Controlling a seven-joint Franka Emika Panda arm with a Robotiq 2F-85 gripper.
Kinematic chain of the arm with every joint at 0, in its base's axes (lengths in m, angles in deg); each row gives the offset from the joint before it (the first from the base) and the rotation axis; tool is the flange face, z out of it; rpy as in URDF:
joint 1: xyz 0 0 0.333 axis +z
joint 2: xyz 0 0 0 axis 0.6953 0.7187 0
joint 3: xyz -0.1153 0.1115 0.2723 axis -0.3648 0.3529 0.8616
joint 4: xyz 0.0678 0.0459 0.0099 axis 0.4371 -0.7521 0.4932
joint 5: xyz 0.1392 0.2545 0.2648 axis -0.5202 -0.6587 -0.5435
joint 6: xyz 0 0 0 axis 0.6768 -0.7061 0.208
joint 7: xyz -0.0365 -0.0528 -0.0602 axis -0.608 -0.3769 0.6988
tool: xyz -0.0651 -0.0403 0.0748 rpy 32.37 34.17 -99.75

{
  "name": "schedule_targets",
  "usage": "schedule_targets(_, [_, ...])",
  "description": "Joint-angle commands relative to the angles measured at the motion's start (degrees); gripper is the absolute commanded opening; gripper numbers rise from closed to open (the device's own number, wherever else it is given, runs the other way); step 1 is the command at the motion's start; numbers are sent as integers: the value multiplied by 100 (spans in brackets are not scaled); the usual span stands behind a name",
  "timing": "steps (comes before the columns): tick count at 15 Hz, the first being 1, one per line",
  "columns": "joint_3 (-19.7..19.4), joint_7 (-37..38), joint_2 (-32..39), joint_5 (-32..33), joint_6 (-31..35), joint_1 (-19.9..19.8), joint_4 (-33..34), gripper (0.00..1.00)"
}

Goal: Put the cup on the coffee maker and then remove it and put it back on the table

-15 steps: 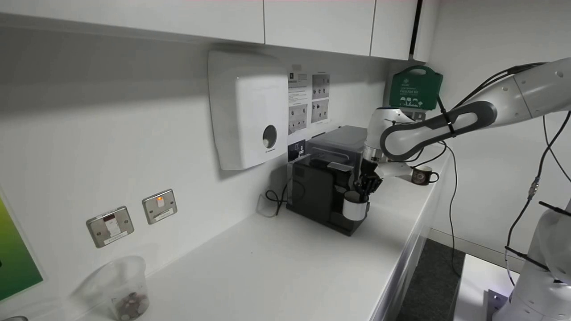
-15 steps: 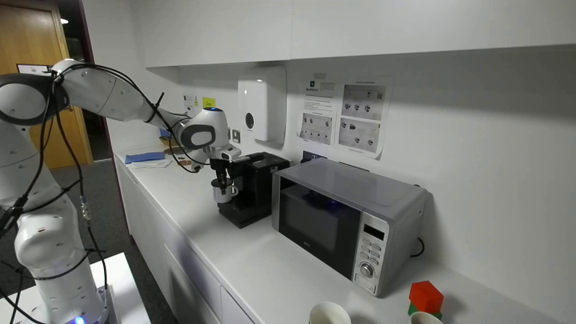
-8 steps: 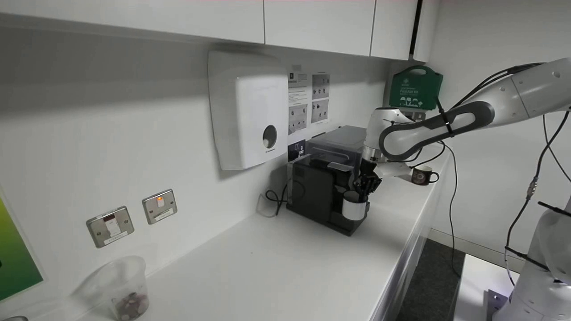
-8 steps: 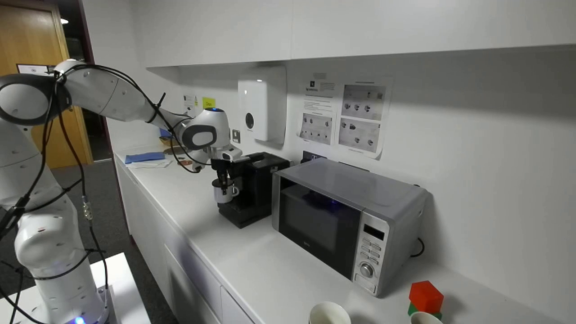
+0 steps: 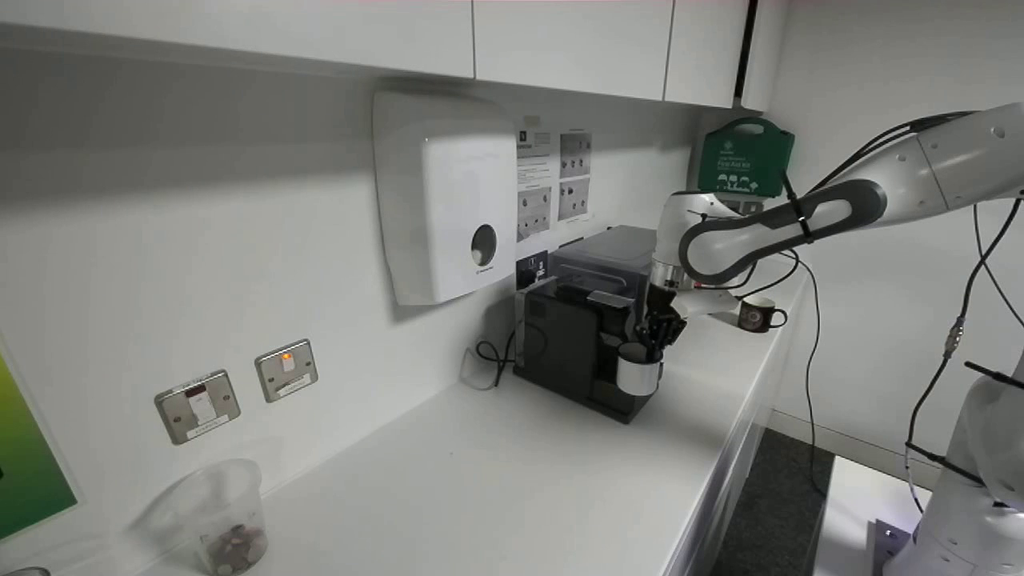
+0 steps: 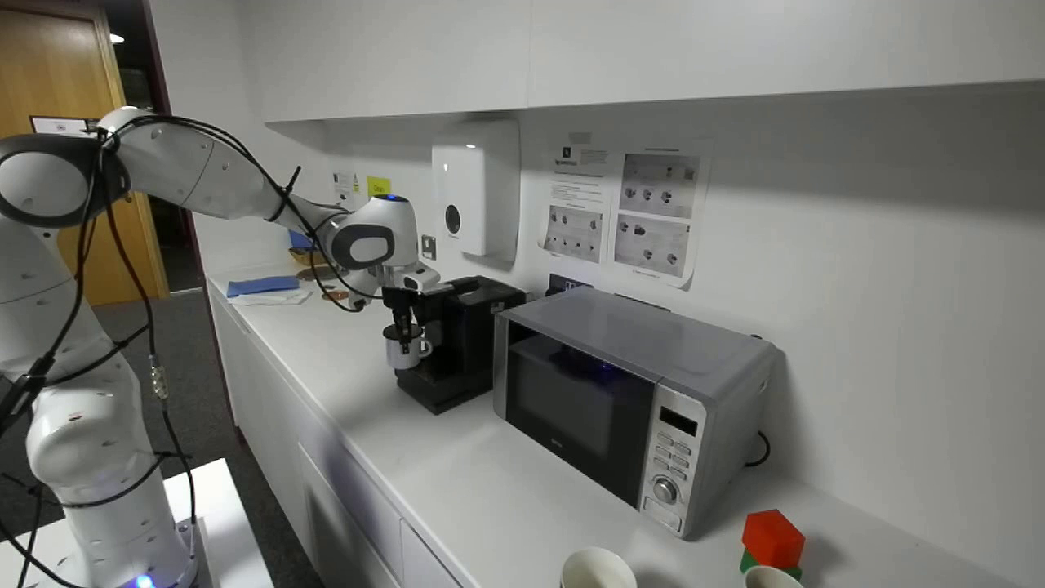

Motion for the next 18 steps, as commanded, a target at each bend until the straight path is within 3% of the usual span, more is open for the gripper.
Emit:
schedule_targets(1, [-62, -35, 49, 9, -294, -22, 232, 2])
schedule_targets(18, [-20, 35, 168, 94, -369, 15, 453, 2])
